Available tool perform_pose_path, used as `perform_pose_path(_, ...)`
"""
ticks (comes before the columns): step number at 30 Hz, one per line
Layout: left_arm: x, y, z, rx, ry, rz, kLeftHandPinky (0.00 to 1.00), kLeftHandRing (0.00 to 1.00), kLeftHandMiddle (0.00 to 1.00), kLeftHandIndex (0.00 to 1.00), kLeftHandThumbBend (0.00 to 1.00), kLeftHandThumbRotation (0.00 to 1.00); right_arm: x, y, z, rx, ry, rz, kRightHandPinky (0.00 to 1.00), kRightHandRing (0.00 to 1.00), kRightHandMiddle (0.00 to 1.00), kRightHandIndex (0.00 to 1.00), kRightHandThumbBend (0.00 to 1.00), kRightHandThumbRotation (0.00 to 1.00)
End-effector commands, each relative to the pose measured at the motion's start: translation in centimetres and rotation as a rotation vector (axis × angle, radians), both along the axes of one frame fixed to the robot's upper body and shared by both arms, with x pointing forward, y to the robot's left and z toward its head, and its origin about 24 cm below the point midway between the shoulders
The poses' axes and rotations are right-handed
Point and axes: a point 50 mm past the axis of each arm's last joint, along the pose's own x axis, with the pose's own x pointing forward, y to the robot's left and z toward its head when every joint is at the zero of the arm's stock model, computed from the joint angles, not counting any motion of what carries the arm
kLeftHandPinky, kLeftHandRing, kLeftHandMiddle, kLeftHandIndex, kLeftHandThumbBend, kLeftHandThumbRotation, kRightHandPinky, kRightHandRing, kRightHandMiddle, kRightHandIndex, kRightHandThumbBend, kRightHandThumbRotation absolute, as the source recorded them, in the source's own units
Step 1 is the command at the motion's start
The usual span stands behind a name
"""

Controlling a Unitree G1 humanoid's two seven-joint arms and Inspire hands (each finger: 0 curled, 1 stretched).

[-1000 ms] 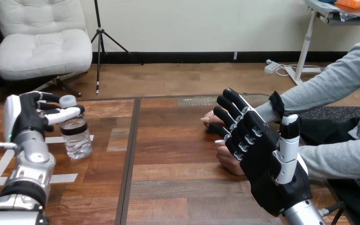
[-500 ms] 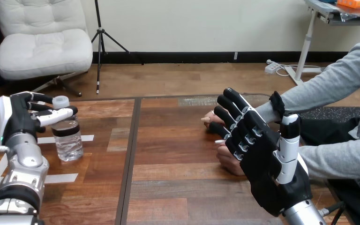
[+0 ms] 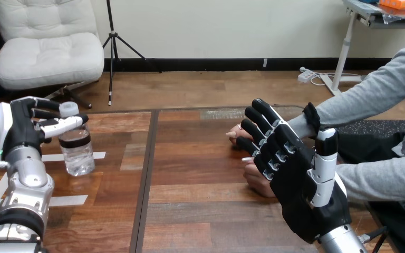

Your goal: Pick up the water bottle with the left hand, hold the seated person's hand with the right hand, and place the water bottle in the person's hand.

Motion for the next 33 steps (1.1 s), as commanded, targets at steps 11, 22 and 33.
perform_pose_path(11, 1.6, 0.5, 5.1, 0.059, -0.218, -0.038, 0.36, 0.41, 0.47, 0.48, 0.73, 0.00, 0.7, 0.1, 1.7, 0.017, -0.087, 0.008, 0.97, 0.99, 0.98, 0.95, 0.91, 1.00)
perform_pose_path(22, 1.7, 0.5, 5.7, 0.044, -0.247, -0.048, 0.38, 0.42, 0.47, 0.47, 0.73, 0.00, 0.7, 0.1, 1.7, 0.009, -0.080, 0.004, 0.97, 0.99, 0.98, 0.95, 0.92, 1.00)
perform_pose_path(33, 1.8, 0.4, 6.3, 0.049, -0.272, -0.058, 0.37, 0.41, 0.46, 0.47, 0.74, 0.00, 0.7, 0.1, 1.6, 0.014, -0.075, 0.003, 0.97, 0.99, 0.98, 0.95, 0.91, 1.00)
